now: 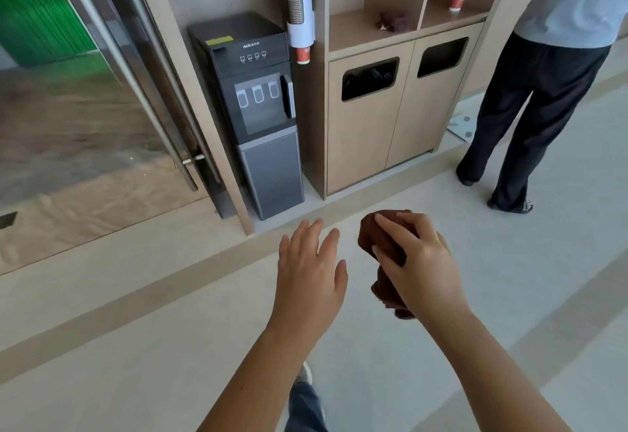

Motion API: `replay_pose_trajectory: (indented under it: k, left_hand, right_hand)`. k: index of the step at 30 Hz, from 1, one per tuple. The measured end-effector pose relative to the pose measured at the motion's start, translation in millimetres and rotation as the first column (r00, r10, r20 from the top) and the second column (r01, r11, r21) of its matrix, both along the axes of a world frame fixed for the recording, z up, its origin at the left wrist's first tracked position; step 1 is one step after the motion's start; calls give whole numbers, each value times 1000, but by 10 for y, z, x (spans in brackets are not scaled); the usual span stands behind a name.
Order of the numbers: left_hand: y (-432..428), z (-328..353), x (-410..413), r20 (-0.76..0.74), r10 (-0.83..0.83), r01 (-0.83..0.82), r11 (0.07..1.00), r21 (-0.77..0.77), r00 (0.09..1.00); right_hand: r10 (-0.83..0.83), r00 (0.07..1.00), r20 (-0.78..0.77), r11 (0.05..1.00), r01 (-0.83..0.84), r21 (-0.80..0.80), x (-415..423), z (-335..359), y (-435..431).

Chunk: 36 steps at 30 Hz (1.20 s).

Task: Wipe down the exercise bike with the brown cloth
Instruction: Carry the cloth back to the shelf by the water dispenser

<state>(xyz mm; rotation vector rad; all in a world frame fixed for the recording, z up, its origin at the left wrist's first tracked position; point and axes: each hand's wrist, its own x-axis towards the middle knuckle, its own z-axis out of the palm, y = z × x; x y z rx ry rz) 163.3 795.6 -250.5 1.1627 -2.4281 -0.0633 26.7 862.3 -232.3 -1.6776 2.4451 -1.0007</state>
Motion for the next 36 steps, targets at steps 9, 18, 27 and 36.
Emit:
replay_pose_trajectory:
  k: [9,18,27,36]
  left_hand:
    - [-2163,425,-660,-85,-143,133,985,-106,986]
    - [-3424,505,-1380,-72,-135,127,987,-101,988]
    - [-4574,875,-2087,-81,91,-100,989,-113,993]
    - [-5663,1407,-2346,-180,177,-210,961,-181,968]
  right_hand:
    - [-108,994,18,991,109,-74,-569,346,-2061]
    - [-79,997,-24,991,76,-107,-1337,467,-3347]
    - [165,984,-66,968,-174,-179,-2224,868,-4766]
    - [295,945,-139,895,-324,-307,-2583,1389,-6077]
